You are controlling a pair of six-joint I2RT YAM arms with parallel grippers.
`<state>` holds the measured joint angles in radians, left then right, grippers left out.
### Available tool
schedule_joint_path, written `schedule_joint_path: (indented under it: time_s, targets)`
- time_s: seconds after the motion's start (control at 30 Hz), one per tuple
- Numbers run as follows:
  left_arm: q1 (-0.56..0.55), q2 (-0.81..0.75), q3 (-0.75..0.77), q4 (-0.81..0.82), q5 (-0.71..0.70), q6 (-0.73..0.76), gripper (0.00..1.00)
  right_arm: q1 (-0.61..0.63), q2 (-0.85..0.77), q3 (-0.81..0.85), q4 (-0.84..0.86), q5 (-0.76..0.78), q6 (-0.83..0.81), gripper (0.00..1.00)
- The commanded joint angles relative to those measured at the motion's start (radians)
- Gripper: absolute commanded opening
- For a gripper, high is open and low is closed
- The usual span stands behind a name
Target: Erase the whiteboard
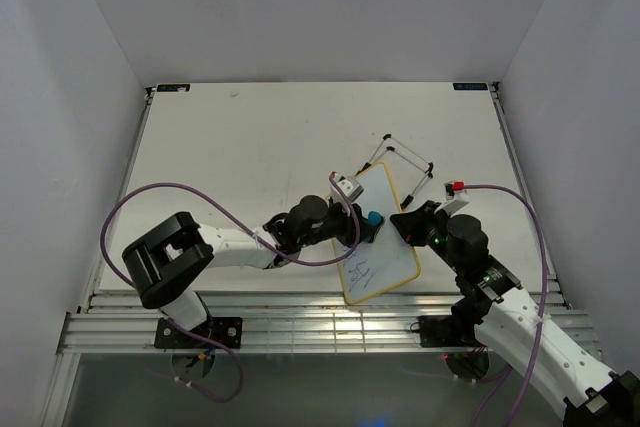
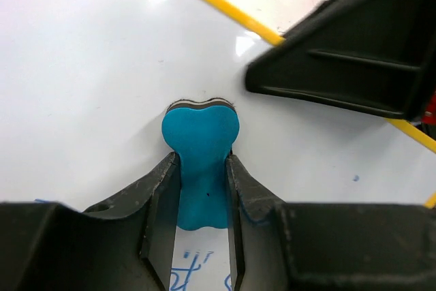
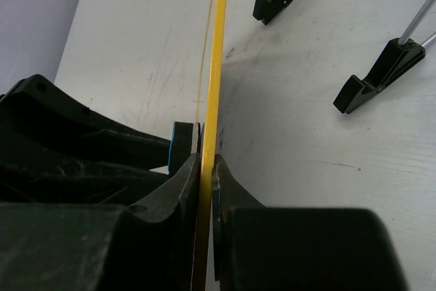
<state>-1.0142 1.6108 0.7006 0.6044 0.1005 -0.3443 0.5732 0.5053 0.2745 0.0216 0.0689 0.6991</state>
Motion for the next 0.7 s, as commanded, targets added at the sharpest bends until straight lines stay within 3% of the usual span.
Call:
schedule_joint_path:
  time_s: [0.0, 0.17, 0.37, 0.67]
  targets:
    - [0.06, 0.087, -0.047, -0.115, -0.045, -0.039, 0.0, 0.028, -0.031, 0.086, 0.09, -0.124, -0.049, 0.08]
    - [0.049, 0.077, -0.024, -0.104, 0.062, -0.01, 0.0, 0.028, -0.024, 0.086, 0.058, -0.097, -0.058, 0.08]
    - [-0.088, 0.012, -0.026, -0.097, 0.116, 0.045, 0.0, 0.028, 0.027, 0.092, 0.051, 0.011, -0.058, 0.08]
    - [-0.24, 0.026, 0.017, -0.152, 0.14, 0.065, 0.0, 0.028, 0.071, 0.124, 0.06, 0.031, -0.075, 0.08]
